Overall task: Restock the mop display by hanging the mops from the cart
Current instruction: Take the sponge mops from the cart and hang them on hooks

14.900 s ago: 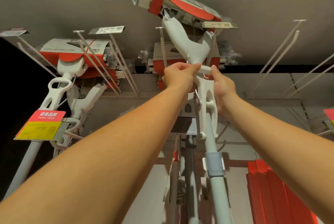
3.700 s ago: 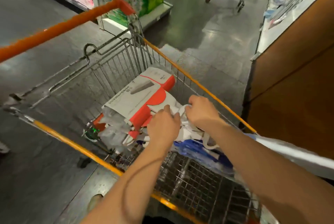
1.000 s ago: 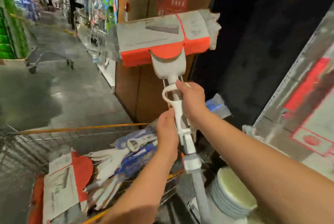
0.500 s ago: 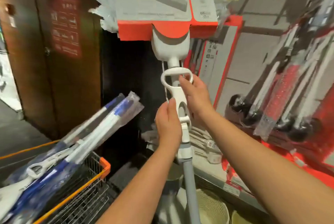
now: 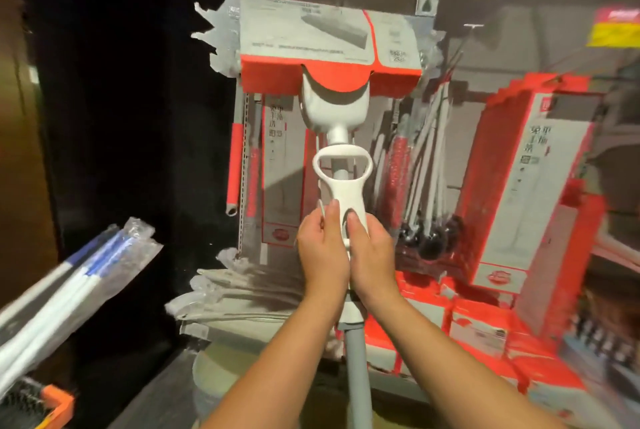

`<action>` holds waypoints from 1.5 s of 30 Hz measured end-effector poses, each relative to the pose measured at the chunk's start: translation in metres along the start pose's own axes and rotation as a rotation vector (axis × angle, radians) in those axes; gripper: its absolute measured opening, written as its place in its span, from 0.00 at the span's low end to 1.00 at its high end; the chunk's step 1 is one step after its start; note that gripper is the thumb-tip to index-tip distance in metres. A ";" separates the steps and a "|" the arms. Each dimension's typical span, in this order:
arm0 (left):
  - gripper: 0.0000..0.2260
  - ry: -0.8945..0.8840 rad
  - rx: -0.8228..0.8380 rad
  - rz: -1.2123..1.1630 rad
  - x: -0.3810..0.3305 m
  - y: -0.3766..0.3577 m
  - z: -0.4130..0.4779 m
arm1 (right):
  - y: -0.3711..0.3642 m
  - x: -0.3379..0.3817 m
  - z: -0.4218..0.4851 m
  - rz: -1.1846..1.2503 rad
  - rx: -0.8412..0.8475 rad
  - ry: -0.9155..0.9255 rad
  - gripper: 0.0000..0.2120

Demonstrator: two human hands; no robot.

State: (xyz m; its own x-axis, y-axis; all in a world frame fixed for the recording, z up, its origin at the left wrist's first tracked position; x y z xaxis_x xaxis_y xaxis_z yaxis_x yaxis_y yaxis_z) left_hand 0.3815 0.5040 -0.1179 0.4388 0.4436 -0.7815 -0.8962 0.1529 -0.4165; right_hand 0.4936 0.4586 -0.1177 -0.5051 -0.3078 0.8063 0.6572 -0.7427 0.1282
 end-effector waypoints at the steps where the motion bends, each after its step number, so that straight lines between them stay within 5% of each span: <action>1: 0.15 -0.019 0.014 0.001 -0.002 -0.006 0.003 | 0.005 0.004 0.003 0.007 -0.021 0.015 0.09; 5: 0.21 -0.139 0.113 0.027 -0.018 -0.025 0.015 | 0.016 0.024 0.018 0.018 -0.108 0.050 0.13; 11: 0.15 -0.218 0.185 -0.002 -0.045 -0.039 0.037 | 0.013 0.054 0.043 0.002 -0.210 0.058 0.21; 29: 0.15 -0.192 0.340 -0.297 -0.128 -0.096 0.163 | 0.000 0.169 0.149 -0.048 -0.373 0.209 0.16; 45: 0.17 -0.336 0.387 -0.337 -0.174 -0.231 0.188 | 0.092 0.205 0.255 -0.031 -0.441 0.365 0.19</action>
State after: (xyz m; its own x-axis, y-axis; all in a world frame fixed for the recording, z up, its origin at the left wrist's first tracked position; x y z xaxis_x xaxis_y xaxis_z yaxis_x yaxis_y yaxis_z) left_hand 0.5004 0.5578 0.2018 0.7138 0.5596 -0.4211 -0.6983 0.6145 -0.3672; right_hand 0.5932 0.4791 0.2064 -0.7324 -0.4094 0.5440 0.3829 -0.9084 -0.1681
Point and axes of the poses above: each hand's wrist, its own z-axis towards the middle knuckle, its own y-axis out of the back of the hand, x = y × z, the point moved 9 cm from there along z, towards the middle knuckle, and after that the axes turned 8 degrees about -z, right-handed, at the moved point
